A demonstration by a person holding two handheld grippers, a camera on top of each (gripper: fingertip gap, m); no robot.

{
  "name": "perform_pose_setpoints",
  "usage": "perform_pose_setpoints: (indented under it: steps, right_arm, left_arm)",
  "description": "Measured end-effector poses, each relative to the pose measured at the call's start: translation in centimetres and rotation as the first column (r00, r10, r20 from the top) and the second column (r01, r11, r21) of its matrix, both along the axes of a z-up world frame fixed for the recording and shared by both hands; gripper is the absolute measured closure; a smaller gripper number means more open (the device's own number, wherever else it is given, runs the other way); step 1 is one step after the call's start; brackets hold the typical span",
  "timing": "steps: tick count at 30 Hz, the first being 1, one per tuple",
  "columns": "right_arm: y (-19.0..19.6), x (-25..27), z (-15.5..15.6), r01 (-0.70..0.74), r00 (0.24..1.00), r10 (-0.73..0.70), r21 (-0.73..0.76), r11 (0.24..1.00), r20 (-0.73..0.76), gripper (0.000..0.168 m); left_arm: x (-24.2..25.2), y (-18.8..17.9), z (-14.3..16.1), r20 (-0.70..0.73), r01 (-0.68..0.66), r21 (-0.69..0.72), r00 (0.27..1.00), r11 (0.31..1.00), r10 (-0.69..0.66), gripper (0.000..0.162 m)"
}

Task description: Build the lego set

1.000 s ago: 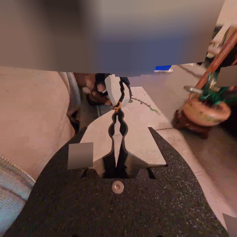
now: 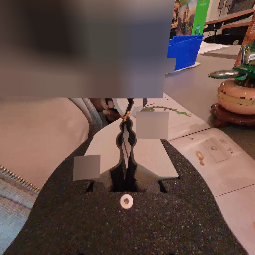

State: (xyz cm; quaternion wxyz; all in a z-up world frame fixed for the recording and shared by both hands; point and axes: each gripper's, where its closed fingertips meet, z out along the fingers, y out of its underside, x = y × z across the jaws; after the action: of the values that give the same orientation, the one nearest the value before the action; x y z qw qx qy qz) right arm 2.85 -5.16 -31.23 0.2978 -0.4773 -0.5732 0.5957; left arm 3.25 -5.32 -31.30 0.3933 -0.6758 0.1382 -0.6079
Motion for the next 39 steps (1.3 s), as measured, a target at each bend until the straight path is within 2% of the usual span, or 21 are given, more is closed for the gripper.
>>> perform_pose_setpoints:
  steps: [5, 8, 13, 16, 18, 20, 21, 23, 26, 31, 36, 39]
  right_arm:
    - [0.3, -0.2, -0.1, -0.009, 0.999, 0.011, -0.068, 0.998, 0.035, 0.164]
    - [0.3, -0.4, 0.2, 0.000, 1.000, 0.001, -0.061, 0.998, 0.026, 0.158]
    - [0.3, -0.4, 0.2, 0.003, 1.000, -0.002, -0.058, 0.998, 0.022, 0.159]
    - [1.7, -0.4, -0.5, 0.060, 0.997, -0.059, -0.009, 0.998, 0.047, 0.158]
    - [3.0, -0.3, -1.5, 0.109, 0.987, -0.114, 0.051, 0.993, 0.114, 0.158]
    - [2.8, 0.4, -3.0, 0.057, 0.965, -0.089, 0.134, 0.989, 0.247, 0.155]
    - [2.3, 0.9, -3.9, 0.016, 0.945, -0.074, 0.182, 0.983, 0.319, 0.150]
    - [1.3, 1.4, -5.3, -0.033, 0.910, -0.076, 0.256, 0.966, 0.408, 0.152]
    - [-0.6, 1.0, -6.3, -0.083, 0.886, -0.041, 0.245, 0.966, 0.462, 0.154]
    - [-0.8, -0.3, -7.3, -0.084, 0.868, -0.062, 0.268, 0.960, 0.492, 0.154]
    - [-0.7, -0.8, -8.1, -0.085, 0.849, -0.094, 0.311, 0.946, 0.519, 0.152]
    - [-0.7, -0.9, -8.3, -0.101, 0.846, -0.090, 0.323, 0.941, 0.526, 0.161]
  left_arm:
    - [-0.1, 0.0, 0.0, 0.002, -0.005, 0.002, 1.000, 1.000, 0.005, 0.161]
    - [0.0, 0.0, 0.0, -0.002, -0.003, 0.005, 1.000, 1.000, 0.003, 0.161]
    - [-0.1, 0.0, 0.1, 0.000, -0.010, 0.009, 1.000, 1.000, 0.010, 0.161]
    - [-0.5, 0.6, 0.0, -0.005, -0.063, -0.001, 0.998, 0.998, 0.063, 0.161]
    - [-1.5, 1.7, 0.1, 0.011, -0.160, -0.010, 0.987, 0.987, 0.160, 0.161]
    - [-2.7, 2.4, 0.4, 0.048, -0.237, -0.019, 0.970, 0.971, 0.238, 0.161]
    - [-3.1, 2.4, 0.5, 0.056, -0.251, -0.020, 0.966, 0.968, 0.252, 0.161]
    - [-2.9, 2.1, 0.3, 0.034, -0.243, -0.023, 0.969, 0.970, 0.243, 0.161]
    - [-2.5, 1.6, -0.2, -0.022, -0.240, -0.020, 0.971, 0.971, 0.240, 0.161]
    - [-2.7, 1.0, -0.6, -0.080, -0.254, -0.002, 0.964, 0.967, 0.253, 0.161]
    - [-2.8, 0.7, -0.5, -0.061, -0.247, 0.006, 0.967, 0.969, 0.246, 0.161]
    - [-2.7, 0.6, -0.4, -0.059, -0.234, 0.008, 0.971, 0.972, 0.234, 0.161]
